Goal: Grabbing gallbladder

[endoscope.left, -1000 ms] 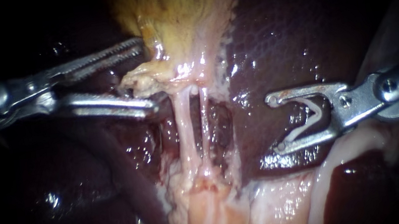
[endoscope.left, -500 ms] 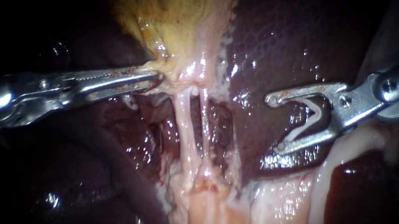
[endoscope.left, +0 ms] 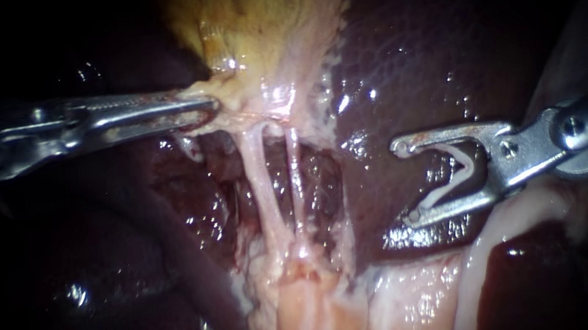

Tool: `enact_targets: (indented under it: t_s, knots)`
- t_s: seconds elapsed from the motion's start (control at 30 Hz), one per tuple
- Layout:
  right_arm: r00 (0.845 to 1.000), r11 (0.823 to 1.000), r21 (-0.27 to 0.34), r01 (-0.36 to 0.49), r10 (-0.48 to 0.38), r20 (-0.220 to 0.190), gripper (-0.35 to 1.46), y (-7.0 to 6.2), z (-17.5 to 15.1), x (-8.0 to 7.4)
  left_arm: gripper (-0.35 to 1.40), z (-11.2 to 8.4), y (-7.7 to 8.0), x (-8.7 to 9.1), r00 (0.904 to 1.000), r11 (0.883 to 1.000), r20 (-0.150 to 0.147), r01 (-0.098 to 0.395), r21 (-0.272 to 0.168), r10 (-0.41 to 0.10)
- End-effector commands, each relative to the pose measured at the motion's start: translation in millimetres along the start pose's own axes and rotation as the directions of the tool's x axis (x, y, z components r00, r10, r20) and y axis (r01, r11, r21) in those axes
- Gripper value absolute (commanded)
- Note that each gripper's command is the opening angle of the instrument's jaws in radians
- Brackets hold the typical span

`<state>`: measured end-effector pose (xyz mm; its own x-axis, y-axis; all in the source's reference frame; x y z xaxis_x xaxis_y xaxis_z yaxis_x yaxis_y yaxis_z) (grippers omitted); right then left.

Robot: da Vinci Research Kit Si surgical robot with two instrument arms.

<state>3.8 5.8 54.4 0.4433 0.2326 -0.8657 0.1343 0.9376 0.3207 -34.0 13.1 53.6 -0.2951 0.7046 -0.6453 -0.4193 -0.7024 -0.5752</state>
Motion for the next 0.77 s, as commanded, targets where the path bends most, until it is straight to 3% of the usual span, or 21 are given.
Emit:
enact_targets:
  t_s: [0.03, 0.3, 0.77]
  knots:
    - [1.000, 1.000, 0.000, 0.000, 0.000, 0.000, 0.50, 0.0, 0.0, 0.0, -0.35, -0.4, 0.1, 0.4, 1.0000, 1.000, -0.001, 0.002, 0.001, -0.002]
    - [1.000, 1.000, 0.000, 0.000, 0.000, 0.000, 0.50, 0.0, 0.0, 0.0, -0.35, -2.4, 1.1, 2.3, 0.9999, 1.000, -0.007, 0.013, 0.003, -0.013]
    - [1.000, 1.000, 0.000, 0.000, 0.000, 0.000, 0.50, 0.0, 0.0, 0.0, -0.35, -2.3, 1.3, 2.3, 0.9999, 1.000, -0.007, 0.013, 0.004, -0.013]
